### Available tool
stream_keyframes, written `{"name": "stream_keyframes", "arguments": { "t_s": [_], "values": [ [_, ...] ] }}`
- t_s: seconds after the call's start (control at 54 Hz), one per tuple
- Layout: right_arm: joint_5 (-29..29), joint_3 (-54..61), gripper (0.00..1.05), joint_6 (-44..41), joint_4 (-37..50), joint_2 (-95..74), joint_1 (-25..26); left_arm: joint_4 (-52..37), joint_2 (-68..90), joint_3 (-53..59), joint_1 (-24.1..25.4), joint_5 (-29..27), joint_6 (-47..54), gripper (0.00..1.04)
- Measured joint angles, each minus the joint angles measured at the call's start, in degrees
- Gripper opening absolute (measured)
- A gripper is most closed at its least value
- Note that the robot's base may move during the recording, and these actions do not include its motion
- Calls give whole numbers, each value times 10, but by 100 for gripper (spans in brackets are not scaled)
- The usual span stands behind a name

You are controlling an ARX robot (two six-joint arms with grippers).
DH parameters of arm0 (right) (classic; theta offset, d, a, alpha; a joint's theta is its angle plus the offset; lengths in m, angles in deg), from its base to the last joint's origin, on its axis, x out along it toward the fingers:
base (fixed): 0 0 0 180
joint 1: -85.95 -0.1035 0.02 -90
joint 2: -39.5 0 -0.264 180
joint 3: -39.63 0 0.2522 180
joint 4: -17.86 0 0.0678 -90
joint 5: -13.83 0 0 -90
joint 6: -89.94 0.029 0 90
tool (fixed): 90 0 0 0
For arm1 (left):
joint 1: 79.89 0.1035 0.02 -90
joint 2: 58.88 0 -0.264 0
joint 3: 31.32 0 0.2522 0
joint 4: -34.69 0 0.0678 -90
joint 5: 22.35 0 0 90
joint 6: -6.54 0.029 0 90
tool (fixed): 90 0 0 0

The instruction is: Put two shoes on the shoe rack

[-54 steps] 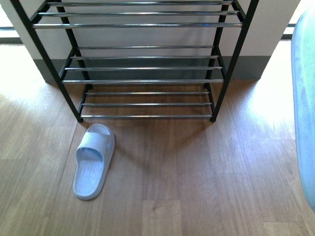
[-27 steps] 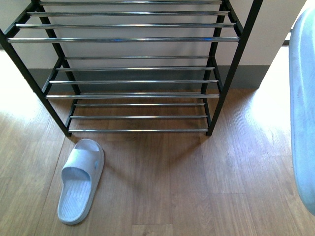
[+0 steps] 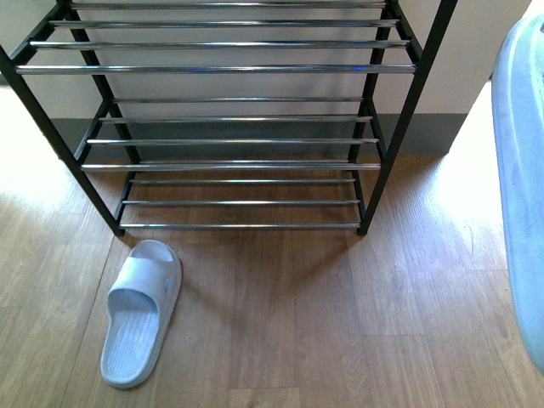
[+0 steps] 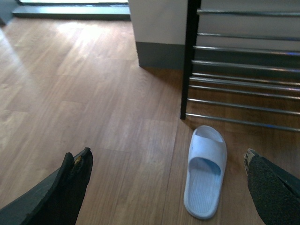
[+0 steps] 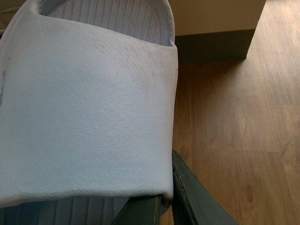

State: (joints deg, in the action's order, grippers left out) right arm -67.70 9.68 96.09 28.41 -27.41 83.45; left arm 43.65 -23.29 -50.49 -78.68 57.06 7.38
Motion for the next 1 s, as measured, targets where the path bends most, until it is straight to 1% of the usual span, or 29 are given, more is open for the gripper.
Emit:
{"name": "stream_keyframes", "arguments": {
  "t_s": [0.074, 0.167, 0.204, 0.278, 0.408, 0.482, 0.612, 0.778, 0.908, 1.001],
  "values": [
    [0, 0, 2, 0, 0, 0, 0, -85, 107, -4, 23, 21, 18, 95],
    [0, 0, 2, 0, 0, 0, 0, -225, 291, -26, 56, 45, 48, 95],
    [0, 0, 2, 0, 0, 0, 0, -257, 337, -35, 61, 46, 58, 95],
    [0, 0, 2, 0, 0, 0, 0, -355, 501, -69, 75, 60, 88, 95],
    [0, 0, 2, 0, 0, 0, 0, -432, 696, -123, 83, 72, 132, 95],
    [0, 0, 2, 0, 0, 0, 0, -445, 792, -159, 87, 80, 152, 95],
    [0, 0, 2, 0, 0, 0, 0, -452, 912, -215, 88, 89, 179, 95],
    [0, 0, 2, 0, 0, 0, 0, -442, 1095, -347, 90, 114, 221, 95],
    [0, 0, 2, 0, 0, 0, 0, -409, 1173, -444, 89, 128, 231, 95],
    [0, 0, 2, 0, 0, 0, 0, -388, 1205, -491, 86, 136, 230, 95]
  ]
}}
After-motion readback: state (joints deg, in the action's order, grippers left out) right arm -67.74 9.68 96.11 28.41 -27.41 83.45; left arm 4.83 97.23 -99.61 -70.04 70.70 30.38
